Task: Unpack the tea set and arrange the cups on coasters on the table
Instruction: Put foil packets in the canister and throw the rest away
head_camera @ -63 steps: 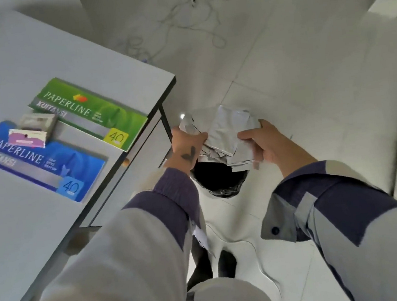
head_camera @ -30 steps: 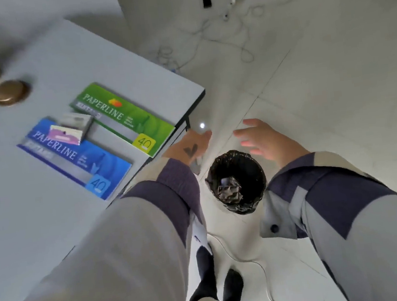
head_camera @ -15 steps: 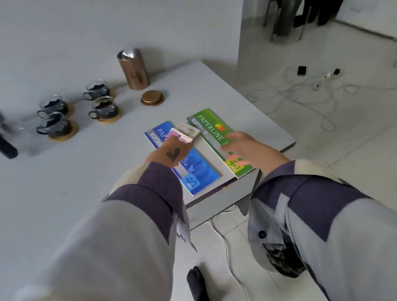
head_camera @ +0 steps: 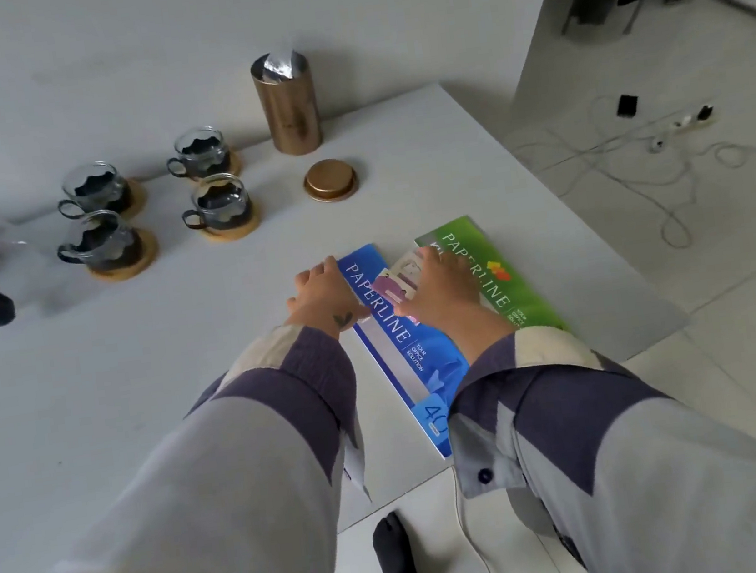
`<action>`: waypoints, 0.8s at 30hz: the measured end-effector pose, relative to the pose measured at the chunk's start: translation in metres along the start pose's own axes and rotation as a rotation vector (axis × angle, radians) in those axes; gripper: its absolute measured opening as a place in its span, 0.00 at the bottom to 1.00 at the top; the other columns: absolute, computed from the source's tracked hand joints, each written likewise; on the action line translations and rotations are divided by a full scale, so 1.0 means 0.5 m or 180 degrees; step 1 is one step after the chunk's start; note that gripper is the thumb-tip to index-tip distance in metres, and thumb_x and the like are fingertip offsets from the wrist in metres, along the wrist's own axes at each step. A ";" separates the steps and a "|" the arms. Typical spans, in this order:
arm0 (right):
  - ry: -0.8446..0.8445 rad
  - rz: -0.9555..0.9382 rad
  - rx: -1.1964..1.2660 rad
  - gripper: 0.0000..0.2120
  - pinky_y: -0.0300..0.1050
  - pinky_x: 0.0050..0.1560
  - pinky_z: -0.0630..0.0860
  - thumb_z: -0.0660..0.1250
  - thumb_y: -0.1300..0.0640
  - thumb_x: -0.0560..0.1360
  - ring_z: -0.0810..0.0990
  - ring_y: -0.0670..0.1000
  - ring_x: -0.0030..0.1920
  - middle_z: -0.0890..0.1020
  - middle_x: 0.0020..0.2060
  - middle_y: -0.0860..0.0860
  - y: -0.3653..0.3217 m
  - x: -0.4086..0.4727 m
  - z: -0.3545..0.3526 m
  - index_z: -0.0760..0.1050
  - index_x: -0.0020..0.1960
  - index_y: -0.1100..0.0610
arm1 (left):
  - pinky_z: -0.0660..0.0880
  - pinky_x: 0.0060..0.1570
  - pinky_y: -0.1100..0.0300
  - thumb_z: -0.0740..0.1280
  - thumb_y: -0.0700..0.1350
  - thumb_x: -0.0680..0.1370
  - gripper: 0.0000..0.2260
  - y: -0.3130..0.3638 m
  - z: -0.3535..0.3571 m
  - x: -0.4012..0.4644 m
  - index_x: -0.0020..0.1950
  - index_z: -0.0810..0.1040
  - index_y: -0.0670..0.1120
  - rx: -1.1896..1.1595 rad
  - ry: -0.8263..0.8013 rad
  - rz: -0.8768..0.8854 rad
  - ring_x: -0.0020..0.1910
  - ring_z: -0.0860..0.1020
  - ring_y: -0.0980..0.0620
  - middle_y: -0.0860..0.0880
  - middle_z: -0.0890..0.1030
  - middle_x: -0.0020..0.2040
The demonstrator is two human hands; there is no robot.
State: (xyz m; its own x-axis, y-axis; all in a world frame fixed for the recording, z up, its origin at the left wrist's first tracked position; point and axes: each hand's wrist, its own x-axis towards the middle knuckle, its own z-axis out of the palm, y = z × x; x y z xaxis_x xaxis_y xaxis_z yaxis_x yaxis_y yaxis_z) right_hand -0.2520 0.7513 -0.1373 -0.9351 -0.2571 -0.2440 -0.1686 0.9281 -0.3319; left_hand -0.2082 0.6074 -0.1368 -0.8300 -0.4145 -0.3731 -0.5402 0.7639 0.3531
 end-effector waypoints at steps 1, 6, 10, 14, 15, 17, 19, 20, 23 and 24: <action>-0.0097 0.0132 -0.0091 0.45 0.52 0.66 0.64 0.75 0.42 0.63 0.63 0.60 0.68 0.66 0.68 0.59 -0.004 0.010 0.002 0.58 0.70 0.58 | 0.65 0.63 0.41 0.74 0.55 0.68 0.39 -0.004 0.003 0.006 0.72 0.59 0.47 0.0064 -0.0018 0.0000 0.70 0.62 0.42 0.46 0.65 0.71; -0.0484 0.0330 -0.0208 0.52 0.52 0.66 0.65 0.76 0.43 0.61 0.62 0.60 0.69 0.58 0.69 0.59 -0.010 0.038 -0.006 0.52 0.72 0.62 | 0.65 0.63 0.45 0.74 0.54 0.69 0.41 -0.003 0.007 0.021 0.73 0.54 0.46 0.0358 -0.0201 -0.0028 0.70 0.60 0.43 0.46 0.60 0.71; -0.0147 0.0446 0.0200 0.48 0.48 0.55 0.71 0.76 0.43 0.58 0.71 0.58 0.60 0.60 0.62 0.57 0.006 0.057 -0.030 0.57 0.67 0.62 | 0.66 0.63 0.46 0.76 0.50 0.68 0.42 0.011 -0.010 0.023 0.74 0.55 0.45 0.0515 -0.0252 -0.0076 0.68 0.62 0.43 0.44 0.61 0.70; 0.0120 0.0795 0.0174 0.43 0.49 0.54 0.67 0.75 0.43 0.58 0.65 0.58 0.61 0.61 0.61 0.55 0.044 0.090 -0.057 0.60 0.65 0.58 | 0.66 0.61 0.47 0.77 0.50 0.67 0.40 0.018 -0.017 0.024 0.72 0.58 0.44 0.0641 -0.0296 -0.0143 0.67 0.63 0.43 0.45 0.62 0.68; 0.0071 0.0871 0.0182 0.43 0.50 0.55 0.66 0.75 0.43 0.58 0.64 0.58 0.62 0.61 0.61 0.55 0.054 0.097 -0.056 0.60 0.65 0.57 | 0.66 0.61 0.47 0.77 0.50 0.67 0.40 0.019 -0.017 0.026 0.72 0.59 0.44 0.0655 -0.0314 -0.0159 0.67 0.63 0.43 0.45 0.62 0.68; -0.0029 0.1062 0.0228 0.42 0.51 0.57 0.66 0.75 0.41 0.59 0.63 0.59 0.63 0.62 0.61 0.56 0.071 0.108 -0.047 0.61 0.66 0.56 | 0.66 0.61 0.47 0.77 0.51 0.67 0.40 0.019 -0.017 0.029 0.72 0.60 0.44 0.0698 -0.0336 -0.0177 0.66 0.63 0.44 0.45 0.62 0.67; -0.0046 0.1320 0.0377 0.39 0.51 0.56 0.66 0.72 0.38 0.61 0.63 0.59 0.62 0.64 0.61 0.56 0.080 0.116 -0.040 0.64 0.64 0.55 | 0.66 0.60 0.47 0.77 0.51 0.66 0.39 0.017 -0.016 0.033 0.71 0.61 0.45 0.0748 -0.0321 -0.0170 0.65 0.63 0.44 0.45 0.63 0.66; -0.0017 0.1435 0.0450 0.37 0.51 0.56 0.66 0.71 0.37 0.63 0.64 0.59 0.62 0.65 0.61 0.56 0.083 0.120 -0.038 0.65 0.64 0.55 | 0.67 0.59 0.47 0.77 0.51 0.65 0.39 0.016 -0.016 0.035 0.70 0.62 0.45 0.0764 -0.0306 -0.0167 0.65 0.64 0.44 0.45 0.63 0.65; 0.0013 0.1589 0.0519 0.35 0.50 0.58 0.66 0.70 0.39 0.66 0.64 0.58 0.63 0.65 0.62 0.57 0.080 0.134 -0.038 0.64 0.65 0.56 | 0.66 0.59 0.47 0.79 0.51 0.64 0.41 0.017 -0.018 0.043 0.70 0.61 0.45 0.0765 -0.0258 -0.0209 0.65 0.64 0.44 0.46 0.64 0.65; -0.0005 0.1622 0.0506 0.35 0.50 0.58 0.66 0.71 0.40 0.66 0.64 0.58 0.64 0.66 0.63 0.57 0.079 0.139 -0.040 0.64 0.65 0.57 | 0.66 0.60 0.47 0.79 0.51 0.63 0.42 0.018 -0.020 0.047 0.70 0.61 0.45 0.0753 -0.0249 -0.0229 0.65 0.63 0.44 0.46 0.64 0.65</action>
State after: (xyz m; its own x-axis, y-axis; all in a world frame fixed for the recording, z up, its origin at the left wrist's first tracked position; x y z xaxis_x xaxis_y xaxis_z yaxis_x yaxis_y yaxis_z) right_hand -0.3296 0.7753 -0.1490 -0.8856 0.2150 -0.4116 0.3562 0.8832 -0.3051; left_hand -0.2342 0.5996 -0.1337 -0.7725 -0.4395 -0.4584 -0.5423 0.8321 0.1161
